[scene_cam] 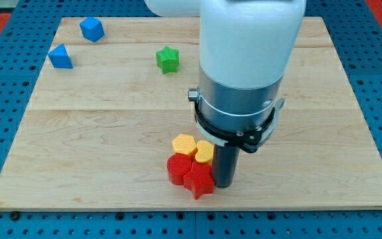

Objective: Push the red blocks to the bottom left side of the board

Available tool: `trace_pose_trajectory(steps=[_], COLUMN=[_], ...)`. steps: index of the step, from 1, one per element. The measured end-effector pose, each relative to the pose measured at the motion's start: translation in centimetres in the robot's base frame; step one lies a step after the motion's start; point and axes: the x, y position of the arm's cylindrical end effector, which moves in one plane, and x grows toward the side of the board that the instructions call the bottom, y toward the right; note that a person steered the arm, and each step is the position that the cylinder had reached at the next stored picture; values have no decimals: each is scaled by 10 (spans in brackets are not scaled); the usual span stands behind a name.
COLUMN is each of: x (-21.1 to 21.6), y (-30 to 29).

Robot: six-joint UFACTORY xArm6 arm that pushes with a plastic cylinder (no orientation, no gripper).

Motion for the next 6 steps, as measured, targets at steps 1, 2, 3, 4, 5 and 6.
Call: trace_pose_trajectory(steps=[1, 2, 3, 4, 5, 6], x=[0, 0, 13, 36, 36, 32], y=[3, 23, 33, 33, 26, 6])
